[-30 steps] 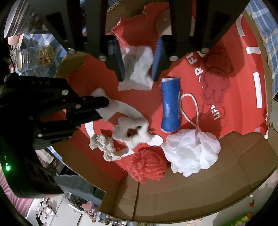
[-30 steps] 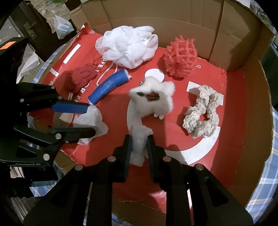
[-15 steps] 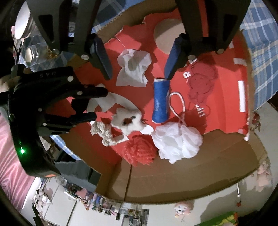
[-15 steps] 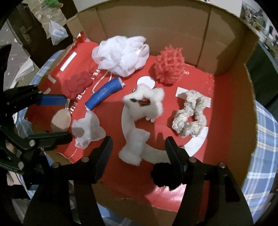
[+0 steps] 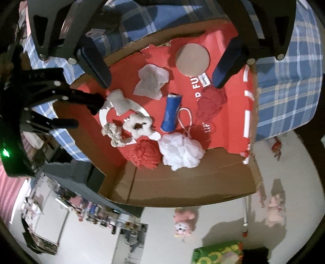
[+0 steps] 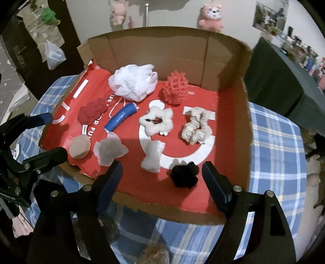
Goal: Organize soft objects
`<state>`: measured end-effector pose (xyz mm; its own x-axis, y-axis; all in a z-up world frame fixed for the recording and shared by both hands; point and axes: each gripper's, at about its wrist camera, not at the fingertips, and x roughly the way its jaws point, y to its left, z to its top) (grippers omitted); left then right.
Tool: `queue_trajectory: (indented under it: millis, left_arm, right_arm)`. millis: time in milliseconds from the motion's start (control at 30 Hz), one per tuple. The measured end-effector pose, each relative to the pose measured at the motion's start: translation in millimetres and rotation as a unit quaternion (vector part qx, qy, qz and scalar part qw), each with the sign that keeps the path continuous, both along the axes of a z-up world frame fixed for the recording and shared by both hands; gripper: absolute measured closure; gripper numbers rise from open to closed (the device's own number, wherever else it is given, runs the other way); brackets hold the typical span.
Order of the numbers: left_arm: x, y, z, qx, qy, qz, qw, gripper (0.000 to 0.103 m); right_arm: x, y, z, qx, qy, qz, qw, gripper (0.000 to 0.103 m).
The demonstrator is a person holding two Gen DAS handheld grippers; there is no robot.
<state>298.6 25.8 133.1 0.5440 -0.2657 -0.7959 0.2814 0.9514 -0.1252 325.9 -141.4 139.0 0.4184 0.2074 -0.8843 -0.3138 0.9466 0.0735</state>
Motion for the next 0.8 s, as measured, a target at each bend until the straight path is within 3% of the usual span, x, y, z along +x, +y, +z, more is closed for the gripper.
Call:
queue_trajectory:
  millis: [233,800]
  left_arm:
    - [-10,-1,-6,0.011,0.016,0.045,0.9988,0.001]
    - [-13,-4,-34,0.035,0.044,0.09,0.9944,0.001]
  right_arm:
    - [-12,-6,-7,0.001,0.007,-0.037,0.999,0.023]
    - [-21,-7,-30,-0.005,0.014,-0.068,0.998,0.023]
